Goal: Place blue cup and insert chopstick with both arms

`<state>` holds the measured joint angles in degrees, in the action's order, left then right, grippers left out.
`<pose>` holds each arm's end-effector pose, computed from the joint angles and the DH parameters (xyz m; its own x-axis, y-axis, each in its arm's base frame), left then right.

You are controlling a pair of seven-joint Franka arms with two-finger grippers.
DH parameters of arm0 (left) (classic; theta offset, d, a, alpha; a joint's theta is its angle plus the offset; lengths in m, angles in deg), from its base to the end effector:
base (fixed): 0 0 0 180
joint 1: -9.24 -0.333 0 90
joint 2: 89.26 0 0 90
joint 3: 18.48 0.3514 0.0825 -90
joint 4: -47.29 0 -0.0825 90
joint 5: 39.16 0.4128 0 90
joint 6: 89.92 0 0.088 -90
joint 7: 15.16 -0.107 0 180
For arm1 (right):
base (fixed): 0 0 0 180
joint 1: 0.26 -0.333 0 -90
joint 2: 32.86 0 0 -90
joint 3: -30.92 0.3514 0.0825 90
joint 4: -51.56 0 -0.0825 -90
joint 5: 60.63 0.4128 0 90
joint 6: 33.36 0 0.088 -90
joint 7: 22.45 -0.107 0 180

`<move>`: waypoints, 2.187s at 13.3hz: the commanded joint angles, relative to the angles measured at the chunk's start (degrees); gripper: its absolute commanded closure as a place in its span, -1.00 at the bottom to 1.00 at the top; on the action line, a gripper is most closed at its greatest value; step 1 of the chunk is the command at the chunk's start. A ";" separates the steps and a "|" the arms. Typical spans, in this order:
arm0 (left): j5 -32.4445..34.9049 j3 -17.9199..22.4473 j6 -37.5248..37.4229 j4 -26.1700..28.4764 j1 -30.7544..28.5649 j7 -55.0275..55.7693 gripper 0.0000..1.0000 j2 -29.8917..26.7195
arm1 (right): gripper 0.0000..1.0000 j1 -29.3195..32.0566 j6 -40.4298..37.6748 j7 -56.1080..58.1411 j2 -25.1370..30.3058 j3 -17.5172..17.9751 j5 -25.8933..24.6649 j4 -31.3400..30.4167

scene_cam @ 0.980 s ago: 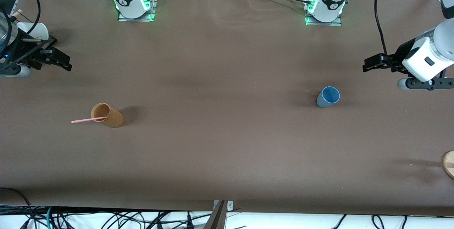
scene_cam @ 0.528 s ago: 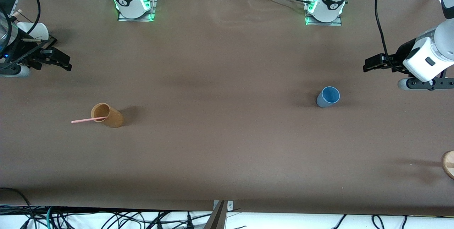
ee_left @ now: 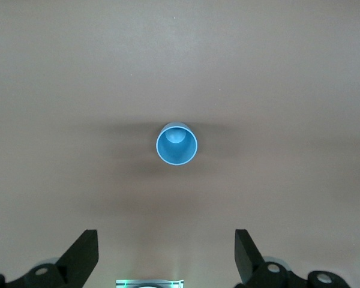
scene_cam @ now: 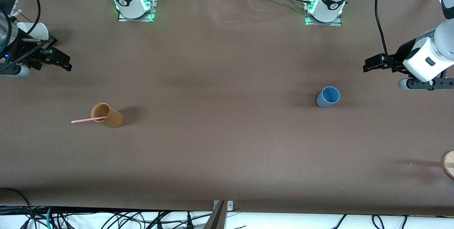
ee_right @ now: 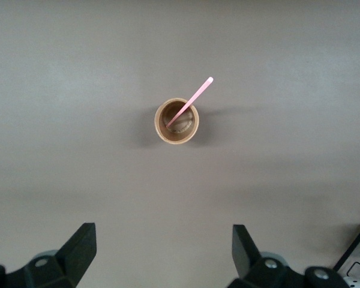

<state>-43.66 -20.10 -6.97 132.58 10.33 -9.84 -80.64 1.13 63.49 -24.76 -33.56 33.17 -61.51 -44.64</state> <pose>0.6167 -0.0370 0.6009 0.9798 0.0360 -0.1965 0.0496 -0.9967 0.0646 0.5944 0.0073 0.6086 0.9997 -0.0235 -0.0003 -0.0235 -0.9996 0.0148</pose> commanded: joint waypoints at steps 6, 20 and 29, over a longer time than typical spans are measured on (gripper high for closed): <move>0.37 -0.23 -0.16 -0.03 -0.39 -0.04 -1.00 -0.27 | -1.00 0.45 0.18 -0.86 0.61 0.65 -0.09 -0.75; 0.28 -0.23 -0.16 0.06 -0.21 0.22 -1.00 -0.18 | -1.00 0.45 0.10 -0.86 0.61 0.65 -0.09 -0.75; 1.42 0.12 0.81 -0.38 -0.65 -1.01 -1.00 9.57 | -1.00 0.45 0.01 -0.86 0.61 0.65 -0.09 -0.75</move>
<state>-43.54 -19.98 -6.59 133.13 10.25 -9.89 -73.84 1.13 63.46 -24.76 -33.61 33.18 -61.51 -44.67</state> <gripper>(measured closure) 0.000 0.000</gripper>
